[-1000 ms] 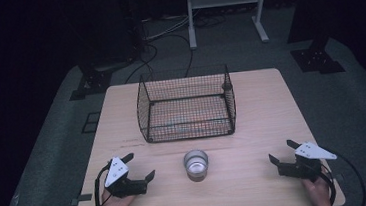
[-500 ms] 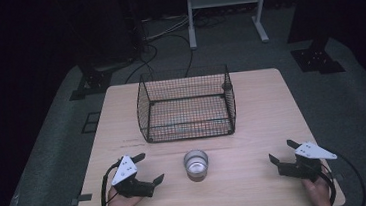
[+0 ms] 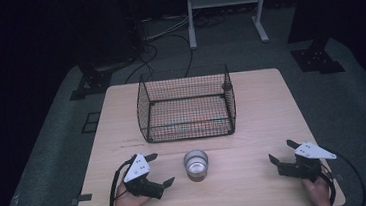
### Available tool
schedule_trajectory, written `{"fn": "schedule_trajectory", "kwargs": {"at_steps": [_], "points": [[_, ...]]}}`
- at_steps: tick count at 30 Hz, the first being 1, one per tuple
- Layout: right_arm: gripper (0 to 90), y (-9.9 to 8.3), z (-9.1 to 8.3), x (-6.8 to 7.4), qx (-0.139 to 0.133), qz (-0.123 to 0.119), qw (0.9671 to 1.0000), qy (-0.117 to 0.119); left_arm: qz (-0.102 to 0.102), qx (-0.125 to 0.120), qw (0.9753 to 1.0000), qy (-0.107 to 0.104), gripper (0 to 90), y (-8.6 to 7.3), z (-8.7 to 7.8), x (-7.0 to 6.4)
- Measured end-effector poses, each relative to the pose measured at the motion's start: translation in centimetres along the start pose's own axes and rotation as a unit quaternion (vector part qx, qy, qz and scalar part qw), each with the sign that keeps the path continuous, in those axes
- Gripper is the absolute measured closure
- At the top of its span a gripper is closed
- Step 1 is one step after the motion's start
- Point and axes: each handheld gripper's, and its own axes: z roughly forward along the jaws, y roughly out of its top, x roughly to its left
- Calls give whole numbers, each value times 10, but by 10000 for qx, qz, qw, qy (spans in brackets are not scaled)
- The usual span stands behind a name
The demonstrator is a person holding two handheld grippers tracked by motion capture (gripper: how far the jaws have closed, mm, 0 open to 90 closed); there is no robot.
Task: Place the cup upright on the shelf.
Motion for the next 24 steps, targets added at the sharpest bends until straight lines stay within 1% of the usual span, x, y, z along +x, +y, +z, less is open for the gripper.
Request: {"fn": "schedule_trajectory", "kwargs": {"at_steps": [1,2,3,4,6,8,9,12,13,16,19,24], "points": [[135,0,0,0,-2,1,10000,3,110,56,9999,-10,22,3,3,-2],[135,0,0,0,-1,-2,10000,5,110,56,9999,-10,22,3,3,-2],[135,0,0,0,0,-2,10000,7,117,78,9999,-79,22,5,5,-2],[135,0,0,0,0,-2,10000,7,117,78,9999,-79,22,5,5,-2],[135,0,0,0,-4,-1,10000,12,172,161,9996,-145,22,9,9,-3],[135,0,0,0,-7,-4,10000,10,188,173,9995,-179,22,10,11,-3],[135,0,0,0,-8,-4,10000,11,209,174,9993,-241,22,13,13,-5],[135,0,0,0,-7,-4,10000,12,229,196,9991,-286,22,15,16,-6],[135,0,0,0,-9,-3,10000,13,270,223,9988,-340,22,17,19,-7],[135,0,0,0,-9,-1,10000,14,305,262,9985,-371,22,19,22,-8],[135,0,0,0,-11,-3,10000,15,381,333,9977,-441,22,23,28,-10],[135,0,0,0,-14,1,10000,22,425,404,9971,-475,22,27,34,-10]]}}
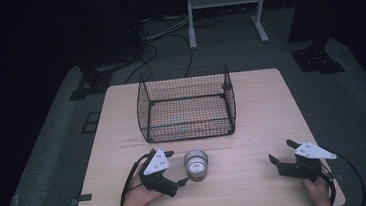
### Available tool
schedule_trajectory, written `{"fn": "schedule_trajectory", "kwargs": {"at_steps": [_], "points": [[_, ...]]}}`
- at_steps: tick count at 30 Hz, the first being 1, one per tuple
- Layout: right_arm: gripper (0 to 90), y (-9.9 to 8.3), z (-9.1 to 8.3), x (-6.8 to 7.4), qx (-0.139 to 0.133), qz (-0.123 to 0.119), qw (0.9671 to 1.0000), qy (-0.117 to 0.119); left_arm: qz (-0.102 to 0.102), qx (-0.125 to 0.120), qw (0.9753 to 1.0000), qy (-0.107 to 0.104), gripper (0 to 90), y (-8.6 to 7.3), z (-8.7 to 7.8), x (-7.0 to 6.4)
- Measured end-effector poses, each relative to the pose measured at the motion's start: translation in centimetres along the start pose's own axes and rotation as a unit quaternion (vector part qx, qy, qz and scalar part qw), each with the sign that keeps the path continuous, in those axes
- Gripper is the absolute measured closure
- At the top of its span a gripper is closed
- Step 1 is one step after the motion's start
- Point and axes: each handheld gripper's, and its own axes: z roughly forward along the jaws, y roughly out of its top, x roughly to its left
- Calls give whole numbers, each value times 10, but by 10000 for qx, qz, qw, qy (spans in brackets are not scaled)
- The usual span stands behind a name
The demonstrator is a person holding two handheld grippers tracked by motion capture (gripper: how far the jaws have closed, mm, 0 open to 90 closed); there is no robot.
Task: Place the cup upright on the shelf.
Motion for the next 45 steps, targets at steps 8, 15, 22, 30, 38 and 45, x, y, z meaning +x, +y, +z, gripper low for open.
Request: {"fn": "schedule_trajectory", "kwargs": {"at_steps": [8,15,22,30,38,45], "points": [[135,0,0,0,-21,-6,10000,2,-56,100,9999,-129,22,0,9,2],[135,0,0,0,-21,-4,10000,4,-57,230,9993,-282,22,4,17,2],[135,0,0,0,-23,-10,10000,9,-37,376,9987,-338,21,8,25,4],[135,0,0,0,-32,-10,10000,19,-60,501,9978,-428,21,9,34,5],[135,0,0,0,-33,-8,10000,27,-29,705,9962,-517,23,14,47,6],[135,0,0,0,-37,-6,10000,39,27,834,9948,-582,50,22,56,7]]}}
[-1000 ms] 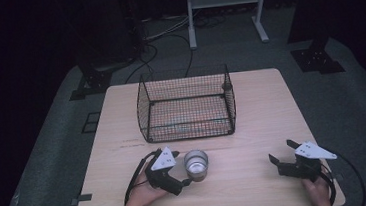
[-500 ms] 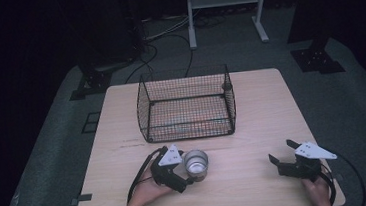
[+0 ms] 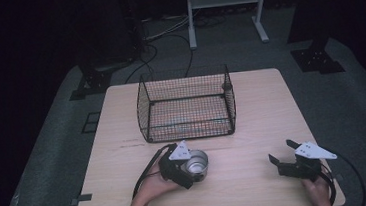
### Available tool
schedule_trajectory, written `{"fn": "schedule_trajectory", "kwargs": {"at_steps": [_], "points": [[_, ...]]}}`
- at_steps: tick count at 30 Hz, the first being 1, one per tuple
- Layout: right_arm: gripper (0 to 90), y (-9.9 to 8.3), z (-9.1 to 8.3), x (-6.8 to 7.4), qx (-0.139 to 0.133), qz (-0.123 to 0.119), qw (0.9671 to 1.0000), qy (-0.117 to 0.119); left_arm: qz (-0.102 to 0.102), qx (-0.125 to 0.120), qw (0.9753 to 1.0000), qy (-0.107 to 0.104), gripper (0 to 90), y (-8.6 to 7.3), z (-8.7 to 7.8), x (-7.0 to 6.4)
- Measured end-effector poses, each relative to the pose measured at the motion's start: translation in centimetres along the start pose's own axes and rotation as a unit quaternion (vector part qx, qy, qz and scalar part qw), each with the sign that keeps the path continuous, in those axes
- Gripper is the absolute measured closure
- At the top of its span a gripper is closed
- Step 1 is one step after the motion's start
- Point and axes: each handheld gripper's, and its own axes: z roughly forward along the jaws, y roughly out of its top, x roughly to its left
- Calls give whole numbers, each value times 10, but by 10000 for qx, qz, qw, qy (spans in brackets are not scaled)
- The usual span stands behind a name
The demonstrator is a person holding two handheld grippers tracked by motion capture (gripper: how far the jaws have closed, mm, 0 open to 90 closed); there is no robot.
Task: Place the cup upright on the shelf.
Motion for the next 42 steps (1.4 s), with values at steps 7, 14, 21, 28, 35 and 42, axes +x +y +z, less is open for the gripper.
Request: {"fn": "schedule_trajectory", "kwargs": {"at_steps": [7,14,21,28,35,42], "points": [[135,0,0,0,-10,1,10000,12,-6,76,9999,-120,138,0,2,2],[135,0,0,0,-27,5,10000,14,3,72,9998,-201,177,0,2,3],[135,0,0,0,-27,6,10000,15,-34,73,9997,-211,179,1,2,3],[135,0,0,0,-32,17,10000,10,-66,23,9996,-257,179,5,-5,6],[135,0,0,-1,-38,47,10000,10,33,-23,9996,-263,179,17,-13,7],[135,0,0,-1,-36,57,10000,7,153,57,9995,-282,179,29,-18,12]]}}
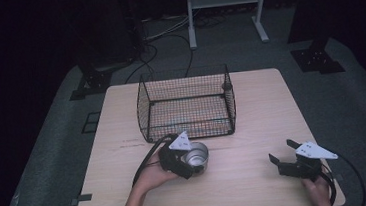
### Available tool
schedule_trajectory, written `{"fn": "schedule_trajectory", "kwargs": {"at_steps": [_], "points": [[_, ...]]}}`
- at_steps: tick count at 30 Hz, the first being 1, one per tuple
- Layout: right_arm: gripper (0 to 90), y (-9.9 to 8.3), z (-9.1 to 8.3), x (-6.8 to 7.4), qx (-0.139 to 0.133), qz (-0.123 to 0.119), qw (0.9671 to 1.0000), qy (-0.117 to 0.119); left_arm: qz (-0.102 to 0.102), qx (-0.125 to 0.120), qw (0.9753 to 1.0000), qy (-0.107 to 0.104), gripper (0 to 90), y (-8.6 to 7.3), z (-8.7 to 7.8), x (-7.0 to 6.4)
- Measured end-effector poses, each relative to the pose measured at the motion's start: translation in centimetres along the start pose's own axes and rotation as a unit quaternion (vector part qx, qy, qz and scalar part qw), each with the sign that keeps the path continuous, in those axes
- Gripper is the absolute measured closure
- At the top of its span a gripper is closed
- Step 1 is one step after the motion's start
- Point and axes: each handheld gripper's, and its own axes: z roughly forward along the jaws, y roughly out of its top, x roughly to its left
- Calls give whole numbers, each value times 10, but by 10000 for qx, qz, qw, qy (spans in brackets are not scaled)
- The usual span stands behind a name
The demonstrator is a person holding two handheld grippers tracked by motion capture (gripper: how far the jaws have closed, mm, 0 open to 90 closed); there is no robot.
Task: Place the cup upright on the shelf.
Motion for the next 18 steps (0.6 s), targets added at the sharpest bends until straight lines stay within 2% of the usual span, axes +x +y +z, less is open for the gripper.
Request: {"fn": "schedule_trajectory", "kwargs": {"at_steps": [9,18], "points": [[135,0,0,0,1,6,10000,-5,107,71,9999,25,179,6,-8,1],[135,0,0,0,-10,-1,10000,4,119,69,9999,-2,179,16,-18,11]]}}
